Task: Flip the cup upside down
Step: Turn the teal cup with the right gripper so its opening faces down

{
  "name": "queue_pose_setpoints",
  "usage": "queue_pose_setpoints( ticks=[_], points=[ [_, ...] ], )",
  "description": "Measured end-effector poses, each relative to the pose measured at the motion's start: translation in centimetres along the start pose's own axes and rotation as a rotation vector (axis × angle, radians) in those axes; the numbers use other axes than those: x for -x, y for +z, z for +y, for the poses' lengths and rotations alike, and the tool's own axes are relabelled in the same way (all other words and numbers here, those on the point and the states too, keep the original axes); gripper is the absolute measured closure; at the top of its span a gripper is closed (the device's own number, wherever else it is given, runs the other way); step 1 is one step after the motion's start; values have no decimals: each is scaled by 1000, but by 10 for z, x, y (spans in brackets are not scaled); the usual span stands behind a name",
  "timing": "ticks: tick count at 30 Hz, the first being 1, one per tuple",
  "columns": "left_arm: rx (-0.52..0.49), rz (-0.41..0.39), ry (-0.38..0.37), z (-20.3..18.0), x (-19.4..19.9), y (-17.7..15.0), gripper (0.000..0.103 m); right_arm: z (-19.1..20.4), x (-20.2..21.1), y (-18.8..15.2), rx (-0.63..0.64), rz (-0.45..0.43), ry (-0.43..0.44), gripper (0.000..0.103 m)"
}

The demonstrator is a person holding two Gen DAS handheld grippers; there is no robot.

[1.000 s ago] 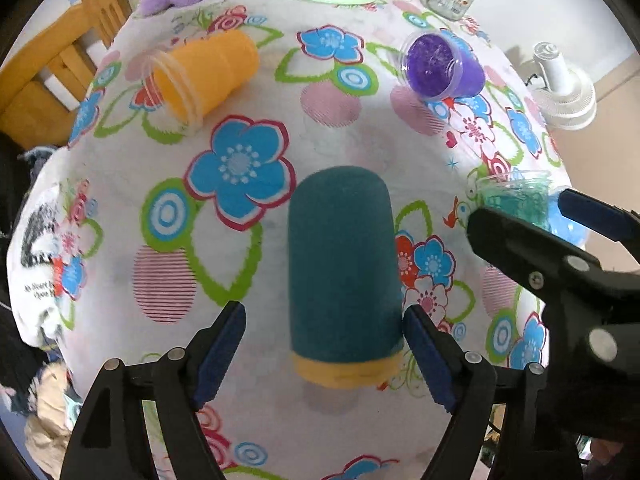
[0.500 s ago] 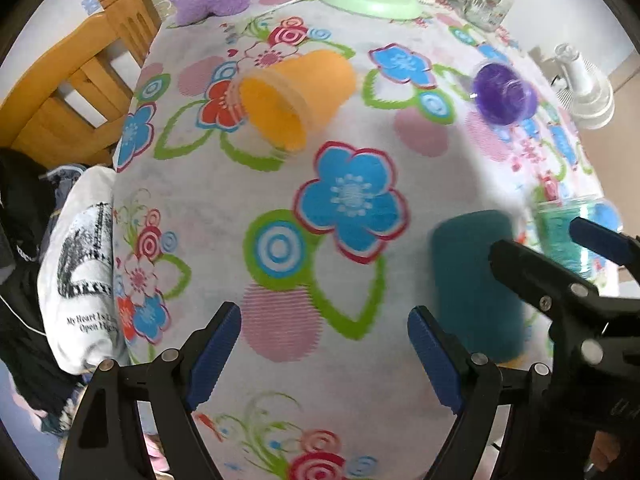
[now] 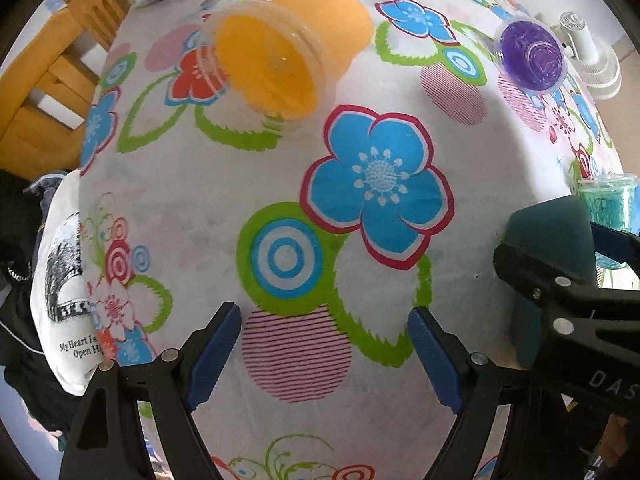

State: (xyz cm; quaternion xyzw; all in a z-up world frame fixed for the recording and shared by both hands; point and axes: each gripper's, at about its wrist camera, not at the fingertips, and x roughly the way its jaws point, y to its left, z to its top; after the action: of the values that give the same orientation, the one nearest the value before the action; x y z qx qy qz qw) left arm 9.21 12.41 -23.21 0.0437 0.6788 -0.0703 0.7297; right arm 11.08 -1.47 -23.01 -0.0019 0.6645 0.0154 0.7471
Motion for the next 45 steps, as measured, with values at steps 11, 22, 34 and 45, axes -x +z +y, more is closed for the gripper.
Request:
queue_pose_setpoints(
  ticks=[11,22,34,45],
  points=[
    [-26,-1,19,-17,-6,8,13,2,-16,-2,31,32,-6,34],
    [-39,-46,-22,-13,26,-3,13,16,24,-22,51,-101,-11,35],
    [44,-132,-1,-7,75,-22,13,15,86,-36,131,-344,20,35],
    [145,-192,14,-7,93,-33,13,3,108,-47,222,-536,45,35]
  ],
)
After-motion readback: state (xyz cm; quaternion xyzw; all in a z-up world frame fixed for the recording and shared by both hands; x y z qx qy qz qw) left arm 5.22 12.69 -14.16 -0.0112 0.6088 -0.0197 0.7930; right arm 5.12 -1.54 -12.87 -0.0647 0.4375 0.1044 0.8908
